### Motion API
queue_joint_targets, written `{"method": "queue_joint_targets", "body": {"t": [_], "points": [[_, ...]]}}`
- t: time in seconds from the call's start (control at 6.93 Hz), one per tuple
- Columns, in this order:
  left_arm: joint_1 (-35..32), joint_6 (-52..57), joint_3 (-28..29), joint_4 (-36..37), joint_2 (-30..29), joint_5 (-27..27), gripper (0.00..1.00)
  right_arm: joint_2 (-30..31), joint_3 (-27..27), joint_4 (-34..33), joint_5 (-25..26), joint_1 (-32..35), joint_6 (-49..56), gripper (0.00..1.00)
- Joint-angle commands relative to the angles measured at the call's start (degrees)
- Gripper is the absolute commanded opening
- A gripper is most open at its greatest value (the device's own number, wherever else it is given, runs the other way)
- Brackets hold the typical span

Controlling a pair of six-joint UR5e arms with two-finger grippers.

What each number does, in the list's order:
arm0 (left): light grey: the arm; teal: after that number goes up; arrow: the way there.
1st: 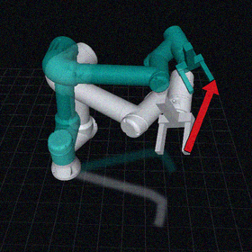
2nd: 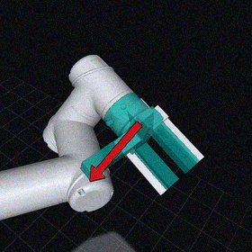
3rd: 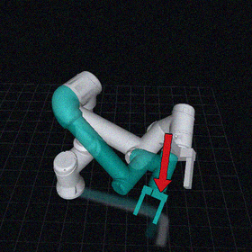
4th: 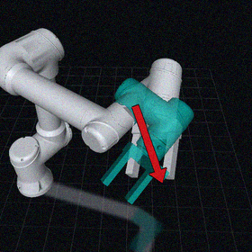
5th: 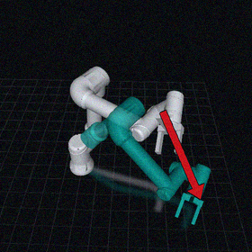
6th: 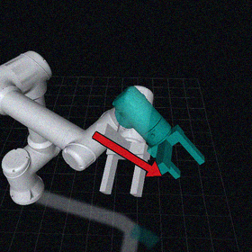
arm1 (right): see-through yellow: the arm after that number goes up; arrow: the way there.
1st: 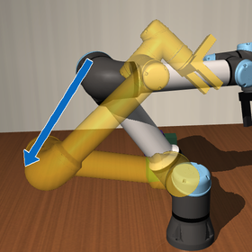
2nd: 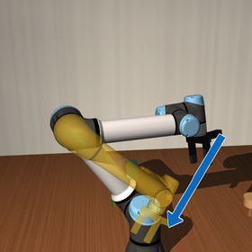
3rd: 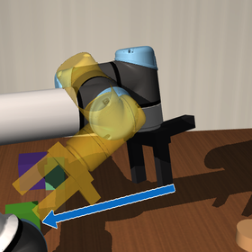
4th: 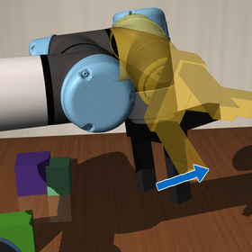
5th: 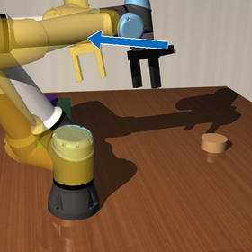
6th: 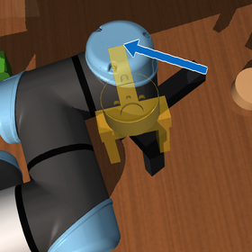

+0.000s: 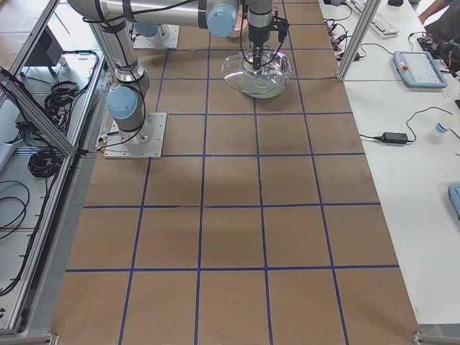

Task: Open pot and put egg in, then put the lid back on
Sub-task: 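Carry the egg from the bowl over the open pot with the left gripper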

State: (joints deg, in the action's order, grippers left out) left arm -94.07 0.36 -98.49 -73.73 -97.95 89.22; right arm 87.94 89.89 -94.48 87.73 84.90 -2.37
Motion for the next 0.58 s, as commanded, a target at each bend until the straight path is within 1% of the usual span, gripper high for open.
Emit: {"method": "queue_joint_targets", "body": {"t": [0.0, 0.14, 0.29, 0.43], "points": [[-12.4, -18.0, 12.7, 2.4, -11.1, 0.3, 0.01, 0.2, -0.1, 1.2, 0.2, -0.1, 0.0, 0.13], [-16.5, -21.2, 17.8, 7.4, -17.6, 0.5, 0.01, 0.2, -0.1, 1.2, 0.2, -0.6, 0.1, 0.13], [-19.1, -21.8, 19.5, 10.0, -22.1, 0.3, 0.01, 0.4, -0.1, 1.4, 0.1, -1.7, 0.9, 0.14], [-19.7, -20.8, 19.4, 11.2, -23.4, 0.1, 0.01, 0.5, -0.1, 1.8, 0.1, -2.3, 1.7, 0.14]]}}
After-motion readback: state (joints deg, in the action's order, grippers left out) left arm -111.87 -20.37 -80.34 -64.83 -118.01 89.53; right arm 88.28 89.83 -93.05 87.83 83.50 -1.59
